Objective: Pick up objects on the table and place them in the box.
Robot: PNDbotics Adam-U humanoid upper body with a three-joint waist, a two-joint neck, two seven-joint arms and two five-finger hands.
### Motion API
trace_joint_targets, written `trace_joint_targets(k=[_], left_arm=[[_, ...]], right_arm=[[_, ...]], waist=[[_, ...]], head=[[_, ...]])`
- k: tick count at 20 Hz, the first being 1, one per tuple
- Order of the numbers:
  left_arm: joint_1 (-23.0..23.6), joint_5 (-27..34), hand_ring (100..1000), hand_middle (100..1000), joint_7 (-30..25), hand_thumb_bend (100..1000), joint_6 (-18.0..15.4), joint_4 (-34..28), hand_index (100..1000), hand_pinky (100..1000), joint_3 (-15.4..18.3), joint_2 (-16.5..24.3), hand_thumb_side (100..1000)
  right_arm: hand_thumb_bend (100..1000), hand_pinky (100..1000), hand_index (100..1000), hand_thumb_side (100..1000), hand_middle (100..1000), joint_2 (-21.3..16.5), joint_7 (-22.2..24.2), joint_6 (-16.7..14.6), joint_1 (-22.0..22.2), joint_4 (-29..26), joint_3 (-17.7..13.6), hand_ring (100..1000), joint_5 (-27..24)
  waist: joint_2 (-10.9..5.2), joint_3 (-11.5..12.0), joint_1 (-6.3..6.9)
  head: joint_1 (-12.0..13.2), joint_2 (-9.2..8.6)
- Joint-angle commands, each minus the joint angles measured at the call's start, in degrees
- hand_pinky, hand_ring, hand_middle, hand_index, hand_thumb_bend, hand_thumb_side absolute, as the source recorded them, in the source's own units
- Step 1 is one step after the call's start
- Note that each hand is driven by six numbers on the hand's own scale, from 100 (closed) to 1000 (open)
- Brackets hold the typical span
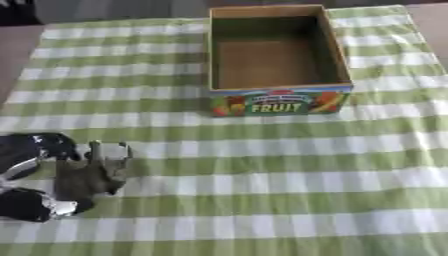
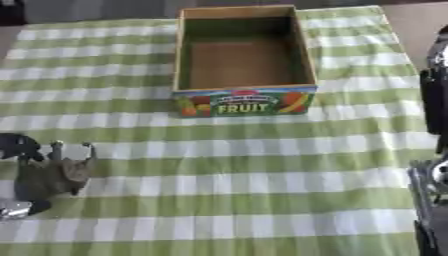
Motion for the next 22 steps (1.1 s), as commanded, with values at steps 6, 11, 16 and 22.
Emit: trace_joint_targets(k=[6,11,16,22], left_arm=[[-2.0,-0.3,869,809,-1.0,497,-0.5,1.5,863,867,-0.5,0.4,712],[-2.8,-1.2,858,783,-1.1,484,-0.7,2.9,856,865,-1.2,-0.1,710],[-3.7,-2.3,841,763,-1.6,487,-1.6,4.2,841,857,-2.2,-0.4,688],[-4.4,-4.4,776,678,-1.1,275,-2.1,5.2,757,816,-2.9,-0.7,503]], right_arm=[[100,812,796,631,645,-0.2,0.4,0.0,-0.1,-1.0,0.2,654,-0.6],[100,813,796,631,645,-0.1,0.5,-0.1,0.1,-1.0,0.3,655,-0.8],[100,813,796,631,645,0.0,0.6,-0.1,0.2,-1.0,0.3,655,-0.9],[100,814,796,630,645,0.1,0.6,-0.1,0.2,-1.0,0.4,655,-1.1]], waist=[[-0.77,-0.3,0.07],[-0.67,-0.4,0.16],[-0.62,-0.6,0.21],[-0.53,-0.7,0.18]], head=[[0.6,-0.44],[0.8,-0.42],[1.1,-0.37],[1.3,-0.38]])
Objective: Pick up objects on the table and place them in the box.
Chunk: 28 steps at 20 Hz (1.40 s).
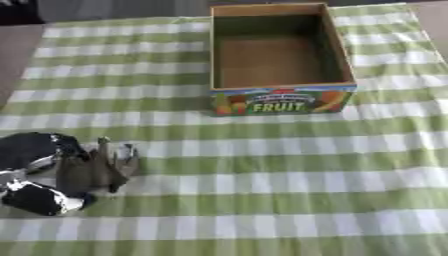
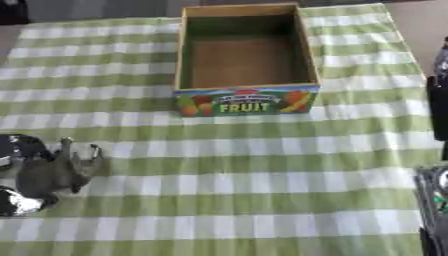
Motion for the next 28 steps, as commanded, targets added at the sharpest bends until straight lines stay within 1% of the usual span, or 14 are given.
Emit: trace_joint_targets(k=[1,2,4,5,8,9,12,13,16,17,19,22,25,28], left_arm=[[-0.5,-1.6,756,656,0.8,195,-0.2,0.6,740,802,-0.2,0.8,459],[-0.5,-2.0,745,643,1.5,162,-0.1,0.7,731,793,-0.1,0.7,446],[-0.5,-2.5,740,636,2.7,147,0.1,0.9,726,789,-0.1,0.6,442],[-0.5,-2.6,707,604,3.2,100,0.2,1.0,695,763,-0.1,0.5,419],[-0.5,-2.8,675,577,4.6,100,0.5,1.0,666,731,0.1,0.4,375],[-0.5,-2.8,675,577,5.1,100,0.6,1.0,666,731,0.1,0.3,375],[-0.7,-2.6,641,553,6.4,100,1.0,1.2,600,698,0.3,0.1,332],[-0.7,-2.4,637,554,6.9,100,1.2,1.2,592,692,0.4,0.0,311],[-0.6,-1.4,636,569,8.0,100,1.8,1.0,593,684,0.6,-0.2,205],[-0.6,-0.7,637,573,7.9,100,1.9,0.9,594,684,0.7,-0.4,188],[-0.7,0.8,637,579,7.6,100,2.3,0.7,594,682,0.8,-0.6,193],[-0.8,3.2,634,586,6.7,100,2.8,0.0,589,674,1.2,-0.9,226],[-0.9,5.0,628,583,6.7,100,3.3,-1.6,577,666,2.4,-1.0,252],[-0.8,6.2,633,596,7.2,100,3.5,-3.3,586,667,3.8,-0.6,252]], right_arm=[[100,814,796,630,645,-0.4,0.2,0.0,-0.3,-1.0,0.0,655,-0.2],[100,815,797,631,645,-0.4,0.2,0.0,-0.3,-1.0,0.1,655,-0.3],[100,815,797,631,645,-0.3,0.2,0.0,-0.3,-1.0,0.1,655,-0.3],[100,815,797,631,645,-0.3,0.2,0.0,-0.3,-1.0,0.1,655,-0.3],[100,815,797,631,644,-0.3,0.3,0.0,-0.3,-1.0,0.2,655,-0.4],[100,815,797,631,644,-0.3,0.3,0.0,-0.3,-1.0,0.2,655,-0.4],[100,816,798,632,644,-0.2,0.3,0.0,-0.2,-1.0,0.2,656,-0.5],[100,816,798,632,644,-0.2,0.3,0.0,-0.2,-1.0,0.2,656,-0.5],[100,816,798,633,643,-0.2,0.4,0.0,-0.1,-1.0,0.3,656,-0.5],[100,816,798,633,643,-0.1,0.4,0.0,-0.1,-1.0,0.3,656,-0.6],[100,816,798,632,643,-0.1,0.4,0.0,-0.1,-1.0,0.3,656,-0.6],[100,817,798,631,643,-0.1,0.5,0.0,-0.1,-1.0,0.3,657,-0.6],[100,817,798,631,642,0.0,0.5,0.0,0.0,-1.0,0.3,657,-0.6],[100,818,799,632,642,0.0,0.5,0.0,0.0,-1.0,0.3,658,-0.6]], waist=[[-0.83,0.0,-0.13],[-0.81,0.0,-0.13],[-0.80,0.0,-0.13],[-0.78,0.1,-0.13],[-0.75,0.1,-0.13],[-0.74,0.1,-0.13],[-0.72,0.1,-0.11],[-0.71,0.1,-0.11],[-0.71,0.1,-0.07],[-0.71,0.1,-0.05],[-0.71,0.1,-0.03],[-0.73,0.0,-0.05],[-0.76,0.1,-0.03],[-0.78,0.2,0.03]], head=[[0.3,-0.37],[0.3,-0.35],[0.3,-0.32],[0.3,-0.37],[0.3,-0.37],[0.3,-0.36],[0.4,-0.38],[0.3,-0.35],[0.3,-0.39],[0.3,-0.43],[0.3,-0.50],[0.3,-0.56],[0.2,-0.60],[0.0,-0.72]])
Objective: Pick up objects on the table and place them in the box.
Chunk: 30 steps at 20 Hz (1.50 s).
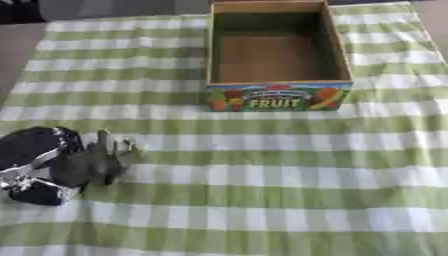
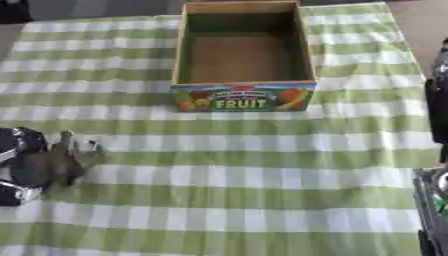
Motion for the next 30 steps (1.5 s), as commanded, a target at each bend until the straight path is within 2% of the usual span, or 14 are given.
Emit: trace_joint_targets(k=[1,5,12,17,21,30], left_arm=[[-0.6,1.5,634,597,0.6,100,0.3,-2.8,587,667,2.6,1.5,252],[-1.1,2.5,637,602,1.2,100,0.2,-5.1,594,663,4.3,1.9,258],[-3.5,3.4,633,607,2.1,100,0.1,-5.7,575,650,5.3,1.9,276],[-11.3,5.4,626,617,3.6,100,0.0,-4.6,553,630,6.0,-0.7,285],[-18.6,5.3,626,615,4.0,100,-0.6,-2.2,544,628,5.5,-4.1,289],[-31.5,0.7,632,618,4.7,100,-5.2,8.6,543,632,3.8,-12.4,301]], right_arm=[[100,818,799,632,642,-0.4,0.2,0.0,-0.3,-1.0,0.0,658,-0.3],[100,818,799,632,642,-0.4,0.2,0.0,-0.2,-1.0,0.0,658,-0.3],[100,819,800,635,642,-0.7,0.0,-0.1,-0.5,-1.0,-0.2,659,-0.2],[100,819,800,636,641,-0.8,0.0,-0.3,-0.8,-1.0,-0.2,660,-0.2],[100,819,800,637,642,-1.0,0.0,-0.5,-1.1,-1.0,-0.1,661,-0.1],[100,818,800,640,643,-1.5,0.1,-1.9,-2.4,-1.0,0.3,661,0.1]], waist=[[-0.97,0.2,0.02],[-0.99,0.4,0.08],[-1.00,0.3,0.09],[-1.09,0.0,0.18],[-1.36,-0.6,0.21],[-1.98,-3.4,0.57]], head=[[-0.2,-0.73],[-0.9,-0.57],[-1.8,-0.80],[-2.1,-0.93],[-2.4,-0.21],[-1.7,-0.31]])
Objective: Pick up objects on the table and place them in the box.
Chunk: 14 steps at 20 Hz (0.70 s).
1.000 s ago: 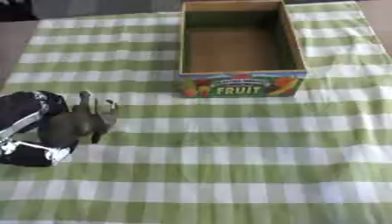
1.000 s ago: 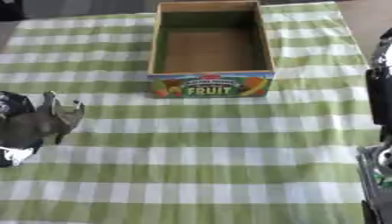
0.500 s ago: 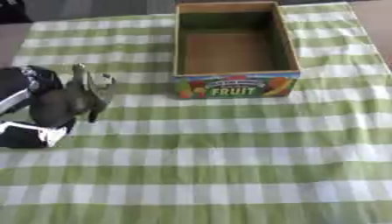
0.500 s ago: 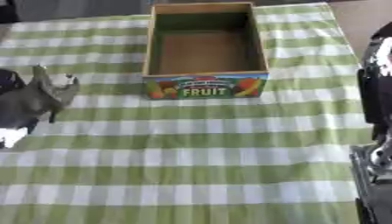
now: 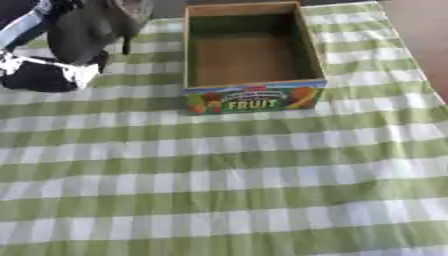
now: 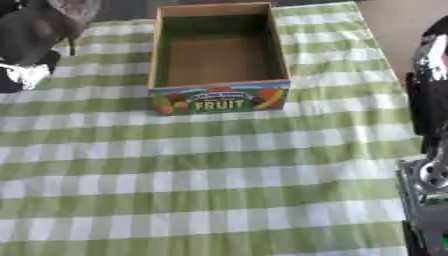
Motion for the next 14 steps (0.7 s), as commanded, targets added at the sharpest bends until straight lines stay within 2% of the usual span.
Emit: trace_joint_targets(k=[1,8,14], left_arm=[[-4.1,-2.1,633,619,1.2,100,-2.3,4.0,546,630,0.4,-2.1,303],[-13.8,-7.8,642,618,4.7,100,-10.4,17.1,548,635,0.6,-9.9,307],[-19.8,-12.7,648,624,6.4,100,-17.9,27.7,556,634,1.9,-15.6,305]], right_arm=[[100,818,800,640,643,-1.3,0.2,-0.7,-1.0,-1.0,0.3,661,0.1],[100,819,800,640,643,-1.1,0.8,-1.0,-1.8,-1.0,0.8,662,-0.1],[100,820,800,638,644,-0.8,1.2,-1.2,-2.4,-1.0,1.3,662,-0.5]], waist=[[-1.50,-0.6,0.13],[-1.13,-3.3,0.84],[-0.25,-5.2,1.36]], head=[[0.6,-0.01],[2.3,-0.60],[4.0,-1.45]])
